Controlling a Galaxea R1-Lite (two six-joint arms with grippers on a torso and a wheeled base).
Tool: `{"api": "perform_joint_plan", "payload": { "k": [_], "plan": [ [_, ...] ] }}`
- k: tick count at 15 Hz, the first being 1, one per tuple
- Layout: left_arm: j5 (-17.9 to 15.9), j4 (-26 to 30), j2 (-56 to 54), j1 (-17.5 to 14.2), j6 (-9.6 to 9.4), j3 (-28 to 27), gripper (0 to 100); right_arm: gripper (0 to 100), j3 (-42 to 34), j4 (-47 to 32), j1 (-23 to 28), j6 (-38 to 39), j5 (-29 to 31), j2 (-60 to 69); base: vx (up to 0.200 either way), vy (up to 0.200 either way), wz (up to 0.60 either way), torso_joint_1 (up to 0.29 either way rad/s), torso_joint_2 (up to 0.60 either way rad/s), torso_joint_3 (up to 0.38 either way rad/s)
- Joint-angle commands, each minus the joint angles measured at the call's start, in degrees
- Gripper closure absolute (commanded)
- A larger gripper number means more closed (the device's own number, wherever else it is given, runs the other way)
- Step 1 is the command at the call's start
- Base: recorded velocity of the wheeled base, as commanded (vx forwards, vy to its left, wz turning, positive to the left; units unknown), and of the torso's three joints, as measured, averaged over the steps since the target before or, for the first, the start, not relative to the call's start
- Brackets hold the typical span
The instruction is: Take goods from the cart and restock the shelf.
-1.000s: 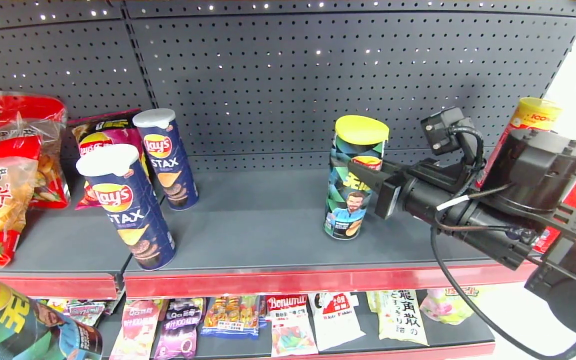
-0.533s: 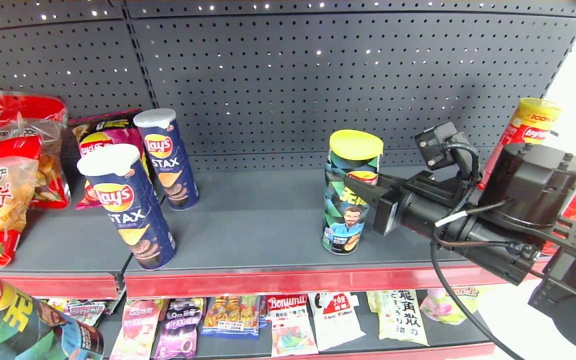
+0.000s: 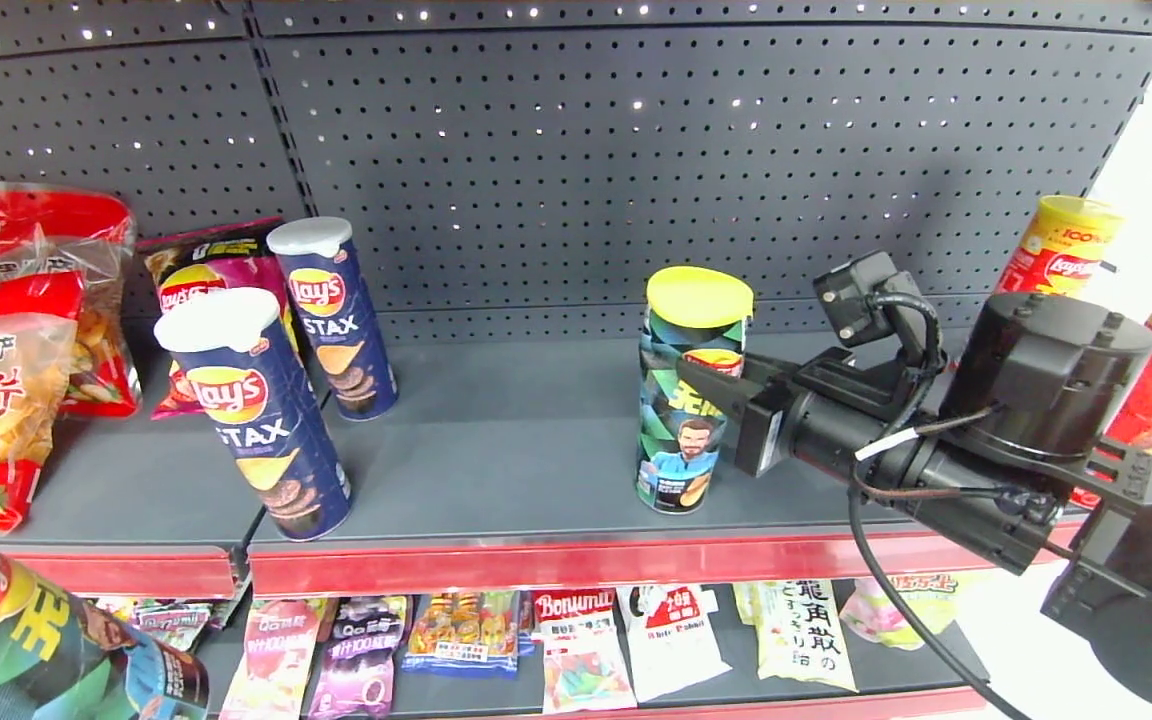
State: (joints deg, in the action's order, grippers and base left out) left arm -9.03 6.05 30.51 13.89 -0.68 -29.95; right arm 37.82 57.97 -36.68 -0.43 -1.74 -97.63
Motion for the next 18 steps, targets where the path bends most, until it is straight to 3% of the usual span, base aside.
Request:
{"api": "perform_joint_plan", "payload": {
  "k": [1,5,6,13,18],
  "plan": [
    [-0.02,0.02,-0.02,0.00,-0.02,-0.02,100,100,0.07,-0.13,-0.14,-0.10,0.07,-0.45,0.000,0.000,0.00,0.000,0.00,0.000],
    [-0.02,0.02,-0.02,0.00,-0.02,0.07,100,100,-0.37,-0.13,-0.14,-0.28,-0.10,-0.45,0.000,0.000,0.00,0.000,0.00,0.000],
    [-0.02,0.02,-0.02,0.00,-0.02,0.07,100,0,-0.37,-0.13,-0.14,-0.28,-0.10,-0.54,0.000,0.000,0.00,0.000,0.00,0.000],
    [-0.02,0.02,0.07,0.00,-0.02,0.16,100,0,-0.90,-0.13,0.12,-0.19,0.16,0.08,0.000,0.000,0.00,0.000,0.00,0.000],
    [-0.37,0.02,0.69,0.00,-0.11,0.07,100,0,-6.53,-0.13,-0.06,-0.01,0.07,5.00,0.000,0.000,0.00,0.000,0.00,0.000]
  ]
}}
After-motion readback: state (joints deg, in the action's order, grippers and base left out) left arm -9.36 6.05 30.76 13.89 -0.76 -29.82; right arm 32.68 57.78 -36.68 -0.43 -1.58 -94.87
